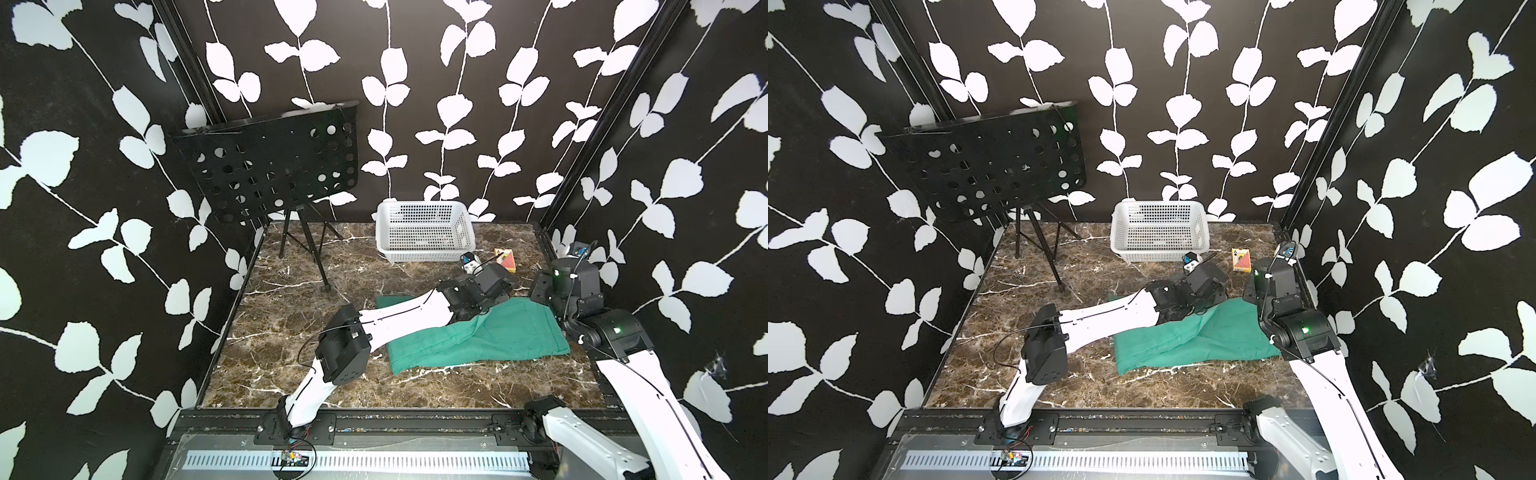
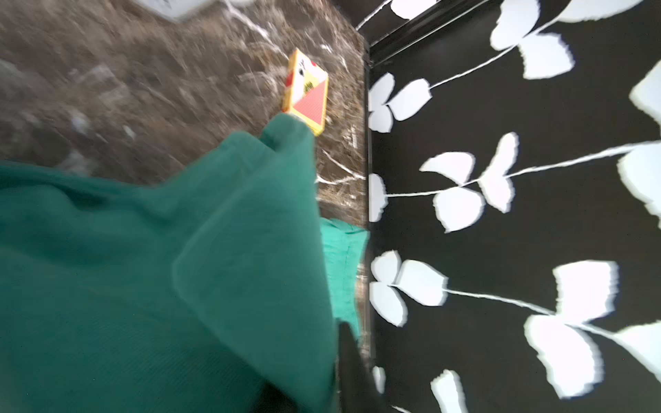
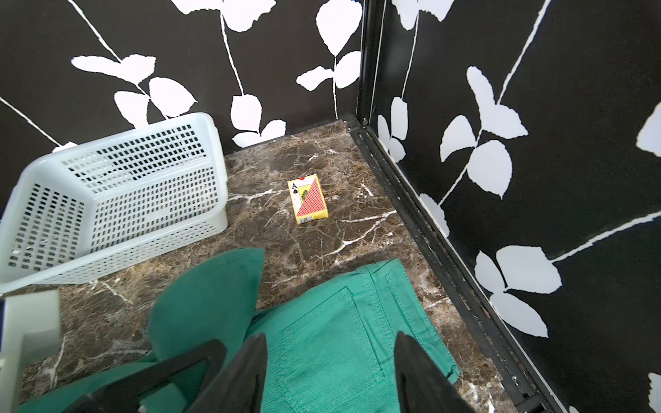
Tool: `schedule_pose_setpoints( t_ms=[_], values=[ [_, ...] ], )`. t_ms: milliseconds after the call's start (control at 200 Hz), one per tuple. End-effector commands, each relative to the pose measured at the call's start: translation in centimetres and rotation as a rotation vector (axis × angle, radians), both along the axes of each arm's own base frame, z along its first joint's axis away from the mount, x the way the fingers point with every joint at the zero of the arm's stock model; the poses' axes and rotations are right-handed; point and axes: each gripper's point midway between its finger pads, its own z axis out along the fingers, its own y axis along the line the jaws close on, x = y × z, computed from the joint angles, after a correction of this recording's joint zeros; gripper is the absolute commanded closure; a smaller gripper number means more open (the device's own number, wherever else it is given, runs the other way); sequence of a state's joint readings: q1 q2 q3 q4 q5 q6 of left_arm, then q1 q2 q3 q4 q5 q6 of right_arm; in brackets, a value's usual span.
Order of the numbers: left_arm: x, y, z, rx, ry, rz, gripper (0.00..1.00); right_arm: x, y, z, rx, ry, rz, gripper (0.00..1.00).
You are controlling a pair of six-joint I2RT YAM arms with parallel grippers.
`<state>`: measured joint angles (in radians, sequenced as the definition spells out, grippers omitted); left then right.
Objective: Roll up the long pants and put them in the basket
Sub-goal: Fold the long pant at the center of the board.
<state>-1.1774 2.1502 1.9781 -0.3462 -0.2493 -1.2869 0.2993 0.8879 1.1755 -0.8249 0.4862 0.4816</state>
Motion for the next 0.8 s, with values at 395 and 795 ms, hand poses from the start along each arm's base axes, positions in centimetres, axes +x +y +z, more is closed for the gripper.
schedule_pose_setpoints(
  t_ms=[395, 795],
  values=[
    [3.0, 21.4, 2.4, 0.414, -0.175, 0.115, 0.04, 2.5, 2.0, -1.3, 0.043, 0.000, 0.073, 0.33],
    [-5.9, 27.1, -11.0, 0.401, 0.129, -0.143, 0.06, 5.5, 6.4, -6.0, 0.151, 0.130, 0.223, 0.32]
  ],
)
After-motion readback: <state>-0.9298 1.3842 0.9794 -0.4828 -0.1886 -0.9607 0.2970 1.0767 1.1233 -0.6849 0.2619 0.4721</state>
